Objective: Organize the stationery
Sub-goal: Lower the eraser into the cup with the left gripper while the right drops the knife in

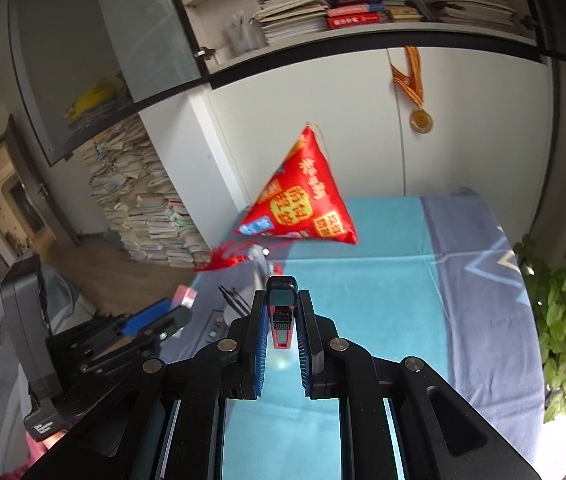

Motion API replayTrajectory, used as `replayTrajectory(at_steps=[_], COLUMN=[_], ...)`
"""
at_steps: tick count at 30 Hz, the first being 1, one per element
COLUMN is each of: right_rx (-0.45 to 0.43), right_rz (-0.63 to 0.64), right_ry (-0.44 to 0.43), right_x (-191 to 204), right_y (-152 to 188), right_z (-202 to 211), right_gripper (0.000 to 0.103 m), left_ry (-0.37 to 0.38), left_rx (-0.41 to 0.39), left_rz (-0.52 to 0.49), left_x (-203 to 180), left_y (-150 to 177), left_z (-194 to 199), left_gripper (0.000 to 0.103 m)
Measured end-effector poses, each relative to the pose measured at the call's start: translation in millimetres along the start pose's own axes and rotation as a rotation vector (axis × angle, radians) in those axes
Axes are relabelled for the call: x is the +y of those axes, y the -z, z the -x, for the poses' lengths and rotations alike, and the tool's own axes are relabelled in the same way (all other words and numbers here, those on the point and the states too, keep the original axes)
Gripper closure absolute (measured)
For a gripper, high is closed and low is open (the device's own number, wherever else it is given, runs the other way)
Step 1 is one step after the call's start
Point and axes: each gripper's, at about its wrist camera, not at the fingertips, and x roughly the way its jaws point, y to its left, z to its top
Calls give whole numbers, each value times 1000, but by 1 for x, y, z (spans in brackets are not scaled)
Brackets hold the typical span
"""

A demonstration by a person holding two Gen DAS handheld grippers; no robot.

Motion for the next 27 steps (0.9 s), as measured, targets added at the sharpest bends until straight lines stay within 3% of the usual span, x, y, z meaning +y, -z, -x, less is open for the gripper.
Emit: replayTrajectory(at_steps=[13,27], right_rx=[42,83], right_rz=[41,53], right_ry=[8,25], right_x=[17,20], right_y=[-10,-2], right_z=[-45,-64], right_gripper=[89,89], left_ry=[78,176], left_rx=[-2,26], left_rz=[126,142], left_x=[8,10], left_y=[-16,-17], left_z=[-48,-52], left_gripper=[85,84])
